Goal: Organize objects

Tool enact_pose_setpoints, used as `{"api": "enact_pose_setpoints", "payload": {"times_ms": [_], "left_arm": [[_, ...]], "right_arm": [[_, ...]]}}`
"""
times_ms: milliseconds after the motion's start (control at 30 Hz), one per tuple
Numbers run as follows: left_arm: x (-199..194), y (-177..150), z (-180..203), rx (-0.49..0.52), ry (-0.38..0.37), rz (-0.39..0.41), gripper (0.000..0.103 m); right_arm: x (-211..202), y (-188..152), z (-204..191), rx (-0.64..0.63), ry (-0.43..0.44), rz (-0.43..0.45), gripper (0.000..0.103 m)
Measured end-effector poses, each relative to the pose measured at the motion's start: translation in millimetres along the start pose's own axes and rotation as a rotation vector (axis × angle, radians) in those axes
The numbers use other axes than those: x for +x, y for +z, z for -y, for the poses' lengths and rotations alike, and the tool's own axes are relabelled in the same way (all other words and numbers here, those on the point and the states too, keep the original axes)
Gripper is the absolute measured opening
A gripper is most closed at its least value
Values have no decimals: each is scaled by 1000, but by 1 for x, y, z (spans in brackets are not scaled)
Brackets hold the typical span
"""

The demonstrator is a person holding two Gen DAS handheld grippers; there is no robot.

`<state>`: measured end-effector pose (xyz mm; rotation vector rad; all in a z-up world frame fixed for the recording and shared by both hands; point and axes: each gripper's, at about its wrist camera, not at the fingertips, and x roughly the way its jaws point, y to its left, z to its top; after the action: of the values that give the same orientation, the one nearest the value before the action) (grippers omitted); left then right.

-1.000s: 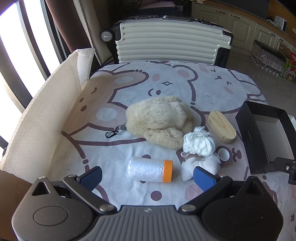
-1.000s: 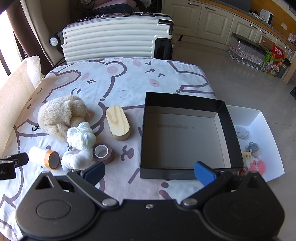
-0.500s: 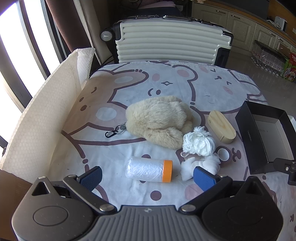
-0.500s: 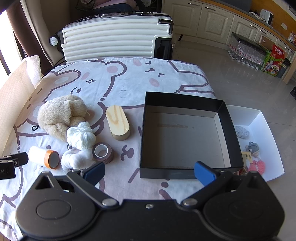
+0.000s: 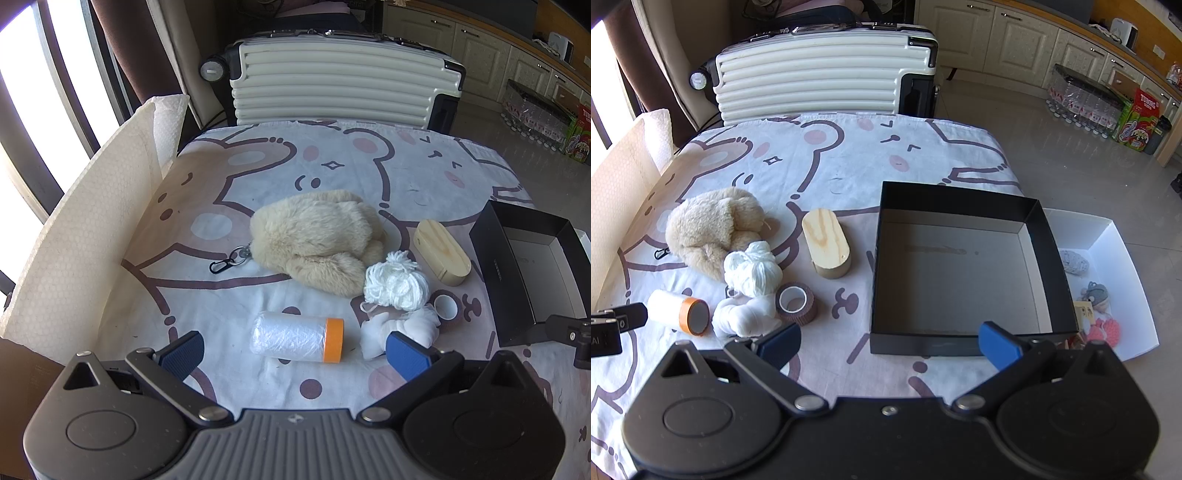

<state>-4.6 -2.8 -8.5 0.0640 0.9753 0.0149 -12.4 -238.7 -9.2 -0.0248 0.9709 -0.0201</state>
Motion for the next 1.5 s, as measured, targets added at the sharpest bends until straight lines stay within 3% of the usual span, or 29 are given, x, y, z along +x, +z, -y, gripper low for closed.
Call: {"api": "enact_pose_setpoints", "payload": {"times_ms": [800, 1000, 1500], "left_arm": [[-14, 11, -10, -10, 7, 28, 103], [-17, 24, -17, -18, 7, 32, 103], [-45, 86, -32, -71, 52, 97, 103]], "right_arm": [[-4, 7, -2, -5, 9, 22, 103], [-8, 16, -2, 29, 64, 12, 103], [-32, 82, -22, 11, 115, 75, 103]]}}
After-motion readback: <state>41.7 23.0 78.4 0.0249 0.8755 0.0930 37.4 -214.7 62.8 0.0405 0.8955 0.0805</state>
